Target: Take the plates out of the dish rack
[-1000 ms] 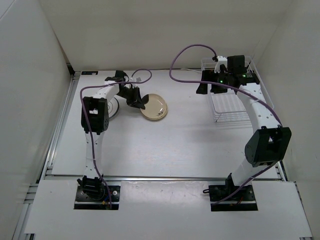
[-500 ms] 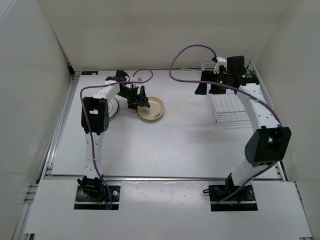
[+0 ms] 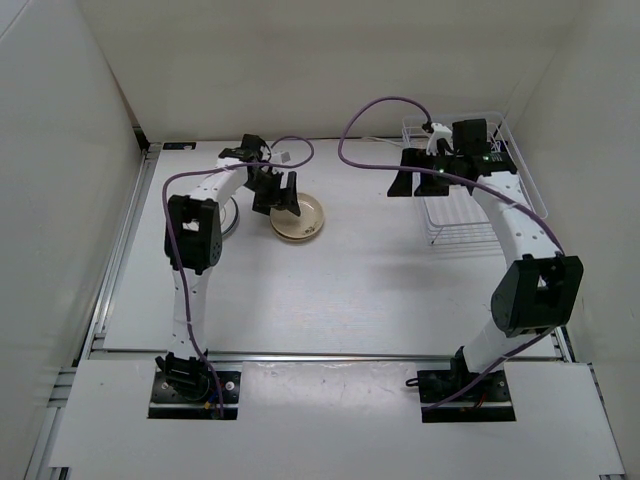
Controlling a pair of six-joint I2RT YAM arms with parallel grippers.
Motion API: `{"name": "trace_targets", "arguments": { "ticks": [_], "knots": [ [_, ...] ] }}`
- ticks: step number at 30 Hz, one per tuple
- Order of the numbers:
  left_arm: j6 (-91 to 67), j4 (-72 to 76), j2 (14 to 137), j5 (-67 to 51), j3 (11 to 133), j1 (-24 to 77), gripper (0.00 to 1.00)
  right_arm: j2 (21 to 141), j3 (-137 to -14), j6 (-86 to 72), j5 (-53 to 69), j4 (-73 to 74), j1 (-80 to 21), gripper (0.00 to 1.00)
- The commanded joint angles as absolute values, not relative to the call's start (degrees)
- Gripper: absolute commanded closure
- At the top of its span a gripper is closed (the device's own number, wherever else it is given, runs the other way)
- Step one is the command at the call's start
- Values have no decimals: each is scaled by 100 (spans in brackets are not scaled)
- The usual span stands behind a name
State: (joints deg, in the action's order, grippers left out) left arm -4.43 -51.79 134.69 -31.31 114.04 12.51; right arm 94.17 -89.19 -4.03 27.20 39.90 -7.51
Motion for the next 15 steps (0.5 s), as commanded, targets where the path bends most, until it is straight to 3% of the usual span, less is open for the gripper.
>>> {"name": "trace_targets", "arguments": {
  "ticks": [1,15],
  "knots": [
    [-299,-5142,12894,-1935,11435,1379,6,9062,-8868,-431,2953,3823,-721,7],
    [70,-5089,12604,-10,11435,1978,1,8745,-8552,-308,2953,3823,-721,5]
  ]
}}
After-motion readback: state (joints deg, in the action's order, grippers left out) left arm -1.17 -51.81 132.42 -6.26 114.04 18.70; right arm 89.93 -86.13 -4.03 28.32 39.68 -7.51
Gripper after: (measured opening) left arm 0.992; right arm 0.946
